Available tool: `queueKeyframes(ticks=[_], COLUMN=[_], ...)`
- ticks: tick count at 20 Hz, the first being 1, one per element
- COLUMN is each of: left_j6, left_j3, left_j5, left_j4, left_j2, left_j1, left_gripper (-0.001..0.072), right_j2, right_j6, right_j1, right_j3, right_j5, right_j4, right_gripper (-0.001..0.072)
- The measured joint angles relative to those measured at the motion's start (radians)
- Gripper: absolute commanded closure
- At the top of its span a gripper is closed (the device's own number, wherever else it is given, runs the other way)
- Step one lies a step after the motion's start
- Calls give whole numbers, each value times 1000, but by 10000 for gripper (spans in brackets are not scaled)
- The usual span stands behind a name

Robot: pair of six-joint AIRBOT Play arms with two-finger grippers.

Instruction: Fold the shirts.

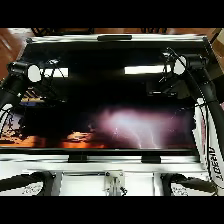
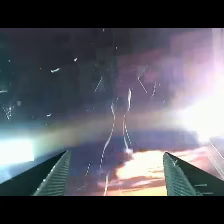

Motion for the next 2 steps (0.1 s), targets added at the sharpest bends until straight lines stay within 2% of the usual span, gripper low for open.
queueKeyframes(ticks=[2], left_j6=[0], left_j3=[0], left_j5=[-4], left_j4=[0], left_j2=[0], left_j1=[0], left_gripper=[10], right_j2=[0], right_j6=[0], right_j1=[0], right_j3=[0], right_j5=[-3], right_j4=[0], right_gripper=[56])
